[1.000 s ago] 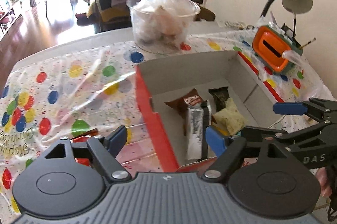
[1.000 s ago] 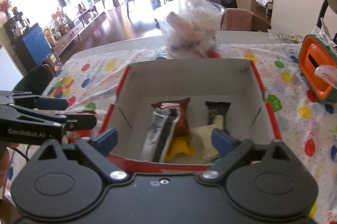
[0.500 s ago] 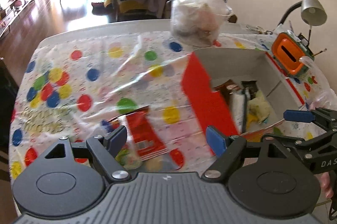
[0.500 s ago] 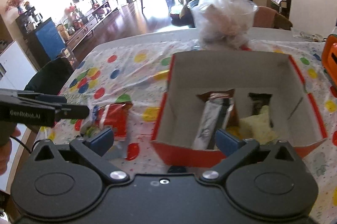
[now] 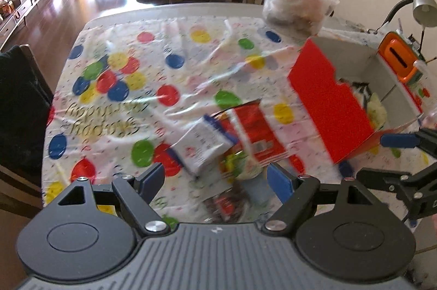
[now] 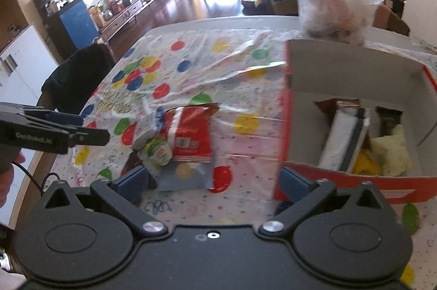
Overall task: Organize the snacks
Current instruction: 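Withdraw both tools from the box back toward the snack pile, then grasp the chocolate lollipop with the left gripper while the right grasps the dark wrapped candy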
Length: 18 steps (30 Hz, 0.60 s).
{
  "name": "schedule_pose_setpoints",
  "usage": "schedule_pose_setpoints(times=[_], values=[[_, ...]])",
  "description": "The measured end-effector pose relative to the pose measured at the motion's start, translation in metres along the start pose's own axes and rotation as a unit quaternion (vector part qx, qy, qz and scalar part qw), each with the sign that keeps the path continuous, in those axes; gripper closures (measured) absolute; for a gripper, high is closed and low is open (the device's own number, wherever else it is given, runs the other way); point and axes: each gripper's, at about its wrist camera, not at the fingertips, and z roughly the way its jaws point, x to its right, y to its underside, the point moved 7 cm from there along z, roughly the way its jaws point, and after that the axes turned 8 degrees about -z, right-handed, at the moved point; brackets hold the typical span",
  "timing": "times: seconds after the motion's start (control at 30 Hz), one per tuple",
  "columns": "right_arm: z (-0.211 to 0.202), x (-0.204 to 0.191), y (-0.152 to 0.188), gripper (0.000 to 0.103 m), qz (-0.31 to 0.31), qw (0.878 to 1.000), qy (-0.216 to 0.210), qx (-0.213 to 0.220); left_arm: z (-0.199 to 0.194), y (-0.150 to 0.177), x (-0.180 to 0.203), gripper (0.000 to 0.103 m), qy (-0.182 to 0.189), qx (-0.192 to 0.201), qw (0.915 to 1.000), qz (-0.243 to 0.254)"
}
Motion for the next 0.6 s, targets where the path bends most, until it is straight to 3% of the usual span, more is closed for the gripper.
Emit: schedule_pose_setpoints(times=[0.23,0.43,0.6], values=[[0.023,-0.036,-0.003,0.001,-0.028,0.999,-0.030,-0.019,0.006,0.028,-0.025,0.021,0.016,-0.018,0.9985,0.049],[0.051,-0.064,-0.005,0.002,-0.050,0.997,-0.050,-0.041,0.009,0.059,-0.024,0.021,0.042,-0.033,0.9899,0.132],[0.079,-0.080,-0.004,0.005,-0.055,0.995,-0.053,-0.065,0.012,0.075,-0.021,0.021,0.057,-0.040,0.9834,0.168]])
